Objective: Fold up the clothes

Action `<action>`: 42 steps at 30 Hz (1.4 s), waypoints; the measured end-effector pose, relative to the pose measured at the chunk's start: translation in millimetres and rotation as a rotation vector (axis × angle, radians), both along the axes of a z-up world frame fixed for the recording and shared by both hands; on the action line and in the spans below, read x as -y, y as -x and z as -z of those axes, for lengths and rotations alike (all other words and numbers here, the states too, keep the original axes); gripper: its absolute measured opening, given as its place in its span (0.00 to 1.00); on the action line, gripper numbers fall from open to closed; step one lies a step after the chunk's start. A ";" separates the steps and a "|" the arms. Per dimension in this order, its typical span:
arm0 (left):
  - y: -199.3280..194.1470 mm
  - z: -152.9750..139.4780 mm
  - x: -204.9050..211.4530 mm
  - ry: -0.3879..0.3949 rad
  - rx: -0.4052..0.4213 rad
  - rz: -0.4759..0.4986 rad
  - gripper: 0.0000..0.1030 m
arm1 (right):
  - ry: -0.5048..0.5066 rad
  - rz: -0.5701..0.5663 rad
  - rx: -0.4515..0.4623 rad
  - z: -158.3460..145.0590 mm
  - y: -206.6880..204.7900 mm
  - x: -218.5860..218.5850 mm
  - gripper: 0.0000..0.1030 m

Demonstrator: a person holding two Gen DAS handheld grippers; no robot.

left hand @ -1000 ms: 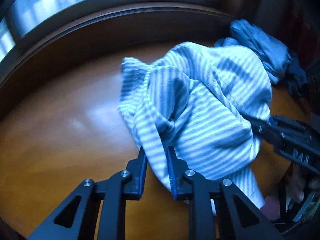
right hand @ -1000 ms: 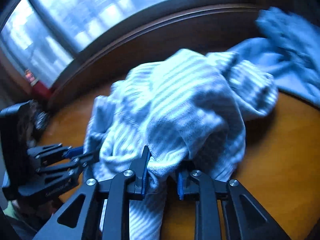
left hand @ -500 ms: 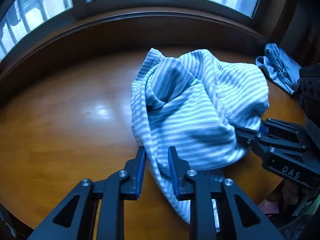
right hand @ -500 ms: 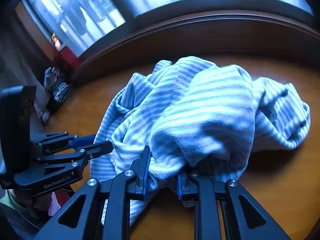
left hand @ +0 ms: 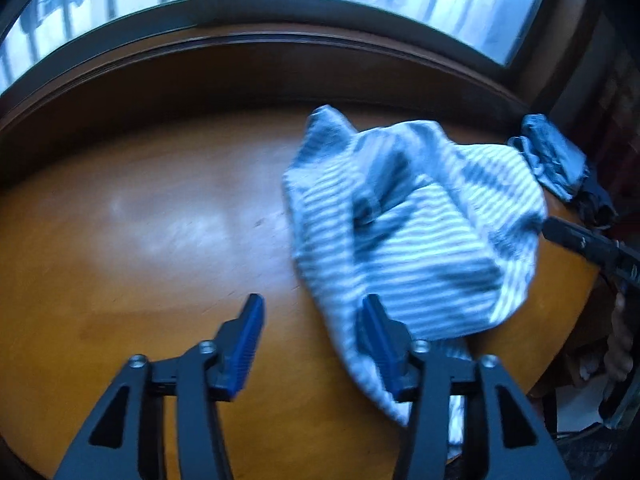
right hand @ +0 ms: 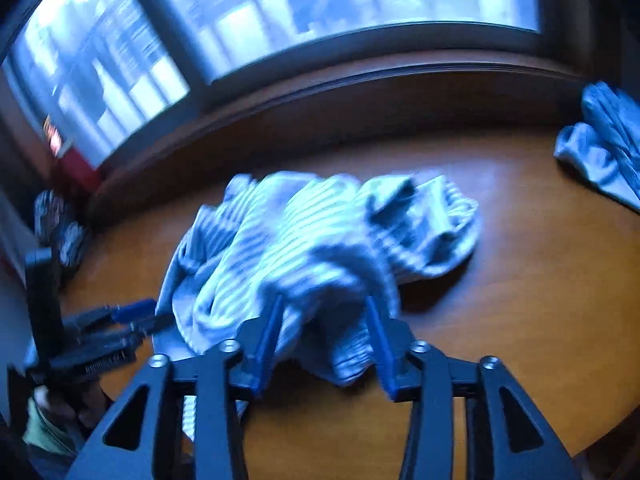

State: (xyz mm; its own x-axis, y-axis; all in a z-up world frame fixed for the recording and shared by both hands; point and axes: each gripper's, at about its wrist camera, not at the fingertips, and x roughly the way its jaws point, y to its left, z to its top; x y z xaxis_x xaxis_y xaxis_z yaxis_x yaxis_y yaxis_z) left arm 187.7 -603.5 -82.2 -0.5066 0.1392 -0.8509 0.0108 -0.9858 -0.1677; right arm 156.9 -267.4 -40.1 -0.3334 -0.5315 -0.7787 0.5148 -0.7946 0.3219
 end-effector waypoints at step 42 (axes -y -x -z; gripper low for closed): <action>-44.9 -47.7 21.4 0.012 -0.047 -0.168 0.24 | -0.123 -0.312 -0.065 -38.9 28.3 33.2 0.27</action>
